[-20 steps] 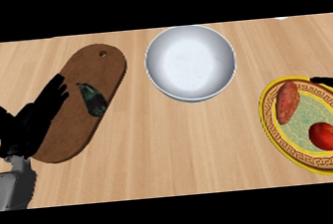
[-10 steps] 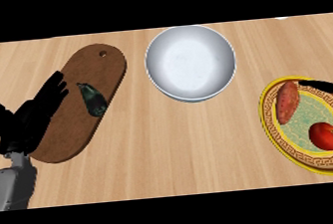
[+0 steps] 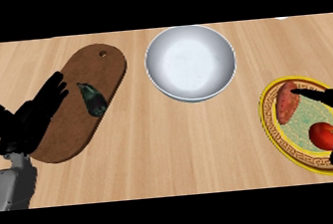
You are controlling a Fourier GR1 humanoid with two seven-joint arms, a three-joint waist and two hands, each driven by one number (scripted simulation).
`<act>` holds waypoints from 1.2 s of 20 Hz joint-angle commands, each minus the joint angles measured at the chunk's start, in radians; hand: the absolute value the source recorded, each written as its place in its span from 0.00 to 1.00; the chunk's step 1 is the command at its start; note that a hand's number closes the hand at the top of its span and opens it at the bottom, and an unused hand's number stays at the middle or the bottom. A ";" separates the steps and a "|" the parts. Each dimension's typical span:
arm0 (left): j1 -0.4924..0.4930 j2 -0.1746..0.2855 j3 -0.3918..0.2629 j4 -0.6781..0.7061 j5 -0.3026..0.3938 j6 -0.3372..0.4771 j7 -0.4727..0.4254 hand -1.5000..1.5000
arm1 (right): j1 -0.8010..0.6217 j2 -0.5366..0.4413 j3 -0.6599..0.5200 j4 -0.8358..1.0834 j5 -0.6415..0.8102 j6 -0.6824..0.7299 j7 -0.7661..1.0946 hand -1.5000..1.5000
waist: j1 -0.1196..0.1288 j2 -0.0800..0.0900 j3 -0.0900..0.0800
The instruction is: Pick the tomato from the plate and place it in the bowl
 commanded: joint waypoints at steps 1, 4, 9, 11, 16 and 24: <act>-0.050 0.011 0.032 0.059 0.004 -0.019 0.003 0.50 | -0.026 -0.003 -0.014 0.095 0.066 -0.011 -0.080 0.00 | -0.001 0.001 0.000; 0.023 0.015 0.033 -0.010 -0.001 -0.043 -0.005 0.50 | 0.035 0.043 0.000 0.068 0.112 -0.065 -0.090 0.00 | -0.001 0.000 0.000; -0.035 -0.024 0.004 0.010 -0.047 0.005 0.015 0.50 | -0.048 0.062 -0.005 0.199 0.149 -0.067 -0.127 0.00 | 0.000 0.001 0.000; 0.001 -0.051 -0.002 0.055 -0.050 -0.012 -0.067 0.50 | 0.021 0.084 0.005 0.140 0.158 -0.091 -0.123 0.00 | -0.003 0.000 0.000; -0.048 -0.009 0.034 -0.016 -0.005 -0.022 0.050 0.50 | -0.077 0.065 -0.002 0.294 0.196 -0.104 -0.201 1.00 | 0.006 0.001 0.000; 0.018 -0.030 0.012 -0.057 -0.027 -0.023 0.041 0.50 | -0.109 0.097 -0.007 0.341 0.240 -0.206 -0.280 1.00 | 0.007 0.000 0.000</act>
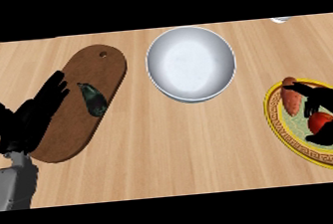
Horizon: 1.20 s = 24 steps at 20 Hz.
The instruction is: Pick the tomato from the plate and place it in the bowl
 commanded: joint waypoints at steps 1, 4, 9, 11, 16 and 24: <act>0.019 -0.027 -0.009 0.027 -0.027 0.013 -0.050 0.50 | 0.059 0.025 0.009 -0.031 0.009 -0.006 -0.011 1.00 | -0.007 0.013 0.016; 0.038 0.014 0.012 -0.069 0.005 -0.013 0.029 0.50 | 0.033 0.022 0.010 -0.020 0.028 -0.013 -0.032 1.00 | -0.001 0.013 0.016; 0.009 -0.007 0.017 0.008 -0.010 -0.011 -0.013 0.50 | 0.030 0.019 -0.025 -0.043 0.027 0.000 -0.063 1.00 | -0.004 0.014 0.016; 0.027 0.010 0.042 0.010 0.002 -0.025 -0.016 0.50 | 0.099 0.031 -0.020 -0.143 0.023 0.002 -0.050 1.00 | -0.007 0.013 0.016; -0.013 0.018 0.041 0.011 0.004 -0.033 -0.001 0.50 | 0.030 -0.053 -0.075 -0.091 0.068 -0.075 -0.127 1.00 | -0.004 0.014 0.016; -0.030 -0.022 0.020 0.023 -0.027 0.009 0.008 0.50 | 0.078 -0.101 -0.143 -0.219 0.075 -0.150 -0.189 1.00 | -0.012 0.012 0.016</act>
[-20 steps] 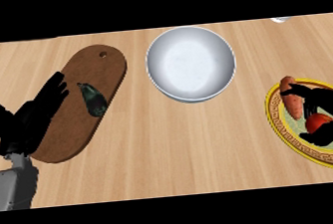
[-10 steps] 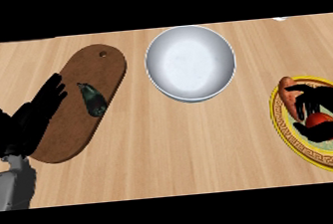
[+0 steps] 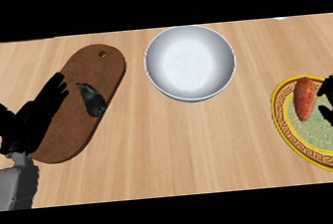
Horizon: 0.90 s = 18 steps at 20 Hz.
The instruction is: Pick the tomato from the plate and place it in the bowl
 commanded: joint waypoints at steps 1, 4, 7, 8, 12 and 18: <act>-0.010 0.012 0.019 0.041 0.001 -0.010 -0.021 0.50 | -0.010 -0.006 -0.033 -0.136 -0.026 0.054 0.044 1.00 | -0.004 0.000 0.001; 0.026 0.001 0.004 -0.059 0.010 0.001 0.038 0.50 | -0.004 -0.065 -0.100 -0.297 -0.103 0.183 0.089 1.00 | -0.011 -0.005 0.000; 0.041 -0.004 0.002 -0.045 0.003 -0.005 0.007 0.50 | -0.009 -0.057 -0.135 -0.459 -0.155 0.280 0.187 1.00 | -0.010 -0.005 0.000; 0.025 -0.001 0.021 0.005 0.009 -0.012 -0.040 0.50 | 0.012 -0.103 -0.178 -0.476 -0.173 0.301 0.154 1.00 | -0.014 -0.003 0.000; 0.018 0.014 0.027 0.006 0.014 -0.020 -0.006 0.50 | -0.051 -0.111 -0.250 -0.615 -0.277 0.455 0.262 1.00 | -0.010 -0.003 0.000; 0.030 -0.002 0.010 -0.046 -0.003 0.000 0.006 0.50 | -0.177 0.034 -0.217 -0.743 -0.352 0.506 0.497 1.00 | 0.005 -0.001 0.000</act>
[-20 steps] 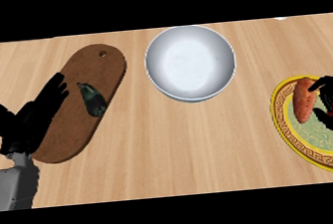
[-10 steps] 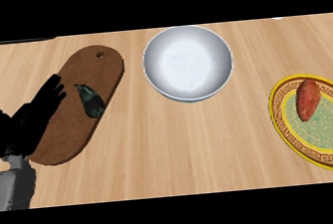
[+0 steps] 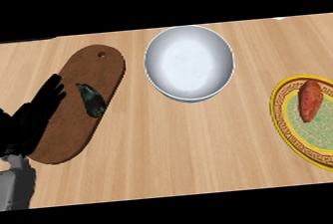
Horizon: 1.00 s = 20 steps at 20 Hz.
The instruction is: Pick the tomato from the plate and place it in the bowl
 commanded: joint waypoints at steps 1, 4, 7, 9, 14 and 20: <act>0.008 0.005 0.016 0.016 0.022 -0.023 -0.022 0.50 | -0.149 0.075 0.000 -0.058 -0.117 0.104 0.182 1.00 | 0.008 0.001 -0.001; -0.014 -0.027 -0.023 -0.023 -0.018 0.031 0.036 0.50 | -0.270 0.110 -0.056 -0.004 -0.273 0.189 0.323 1.00 | 0.003 -0.003 -0.001; 0.016 0.001 -0.004 -0.049 0.003 -0.001 0.042 0.50 | -0.307 0.220 0.021 -0.046 -0.312 0.136 0.512 1.00 | 0.005 -0.001 -0.001; -0.009 0.009 0.015 0.024 0.008 -0.015 -0.003 0.50 | -0.390 0.274 0.095 -0.020 -0.310 0.069 0.611 1.00 | 0.007 0.001 -0.001; -0.017 -0.015 -0.017 -0.013 -0.016 0.003 0.001 0.50 | -0.558 0.333 0.236 0.135 -0.174 -0.084 0.631 1.00 | 0.026 0.006 0.000; -0.034 0.012 0.015 -0.011 0.011 -0.015 0.024 0.50 | -0.642 0.388 0.289 0.263 -0.078 -0.196 0.582 1.00 | 0.021 0.006 0.001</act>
